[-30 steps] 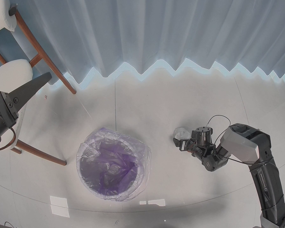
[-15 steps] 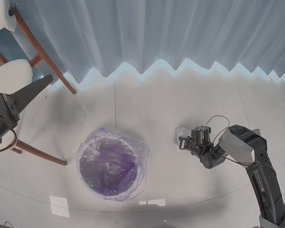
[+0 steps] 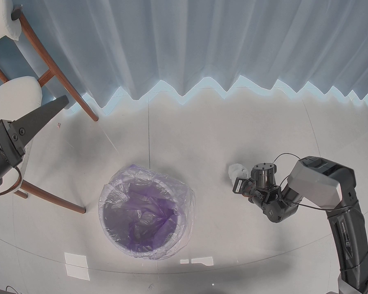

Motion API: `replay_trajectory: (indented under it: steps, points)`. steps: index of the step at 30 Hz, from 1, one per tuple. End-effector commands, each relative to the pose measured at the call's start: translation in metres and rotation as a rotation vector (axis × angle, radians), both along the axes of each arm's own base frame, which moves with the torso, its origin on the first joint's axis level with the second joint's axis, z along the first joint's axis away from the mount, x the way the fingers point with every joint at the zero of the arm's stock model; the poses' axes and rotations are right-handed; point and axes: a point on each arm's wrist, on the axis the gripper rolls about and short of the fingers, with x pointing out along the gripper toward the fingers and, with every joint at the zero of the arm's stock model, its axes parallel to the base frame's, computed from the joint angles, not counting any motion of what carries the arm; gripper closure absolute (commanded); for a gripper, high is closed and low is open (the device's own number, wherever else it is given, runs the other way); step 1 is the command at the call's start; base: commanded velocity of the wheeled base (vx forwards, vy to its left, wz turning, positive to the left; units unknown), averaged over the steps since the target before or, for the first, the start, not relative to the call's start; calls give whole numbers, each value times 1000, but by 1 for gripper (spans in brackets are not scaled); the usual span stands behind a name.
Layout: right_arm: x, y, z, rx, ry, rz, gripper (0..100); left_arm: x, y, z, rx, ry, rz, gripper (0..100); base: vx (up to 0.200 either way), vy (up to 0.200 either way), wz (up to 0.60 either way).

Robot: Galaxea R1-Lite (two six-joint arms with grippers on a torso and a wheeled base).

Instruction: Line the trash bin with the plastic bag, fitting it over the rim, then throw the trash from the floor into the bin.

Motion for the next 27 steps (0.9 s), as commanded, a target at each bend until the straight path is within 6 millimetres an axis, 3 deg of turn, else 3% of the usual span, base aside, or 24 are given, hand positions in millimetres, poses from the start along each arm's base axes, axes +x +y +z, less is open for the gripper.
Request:
replay_trajectory:
  steps: [1, 2, 4, 6, 8, 11, 16, 20, 27]
  points:
    - [-126, 29, 148, 253, -145, 141, 100, -4, -2, -7, 11, 12, -19, 0, 0, 0, 0]
    - [-138, 29, 156, 268, -149, 158, 100, -5, -3, -7, 14, 8, -24, 0, 0, 0, 0]
    - [-183, 26, 187, 319, -174, 224, 100, -9, -6, -7, 19, 3, -49, 0, 0, 0, 0]
    - [-214, 20, 202, 338, -180, 284, 100, -12, -10, -7, 18, 2, -78, 0, 0, 0, 0]
    - [-241, 15, 206, 339, -147, 360, 100, -14, -15, -6, 18, 0, -117, 0, 0, 0, 0]
    - [-266, 15, 201, 370, -57, 467, 100, -13, -20, -2, 9, -5, -150, 0, 0, 0, 0]
    - [-269, 21, 199, 430, -9, 486, 100, -3, -24, 0, -29, 41, -155, 0, 0, 0, 0]
    - [-265, 26, 207, 429, -45, 500, 100, -13, -26, -3, -64, 76, -203, 0, 0, 0, 0]
    - [-280, 39, 194, 411, 13, 563, 100, -20, -25, 0, -120, 106, -235, 0, 0, 200, 0]
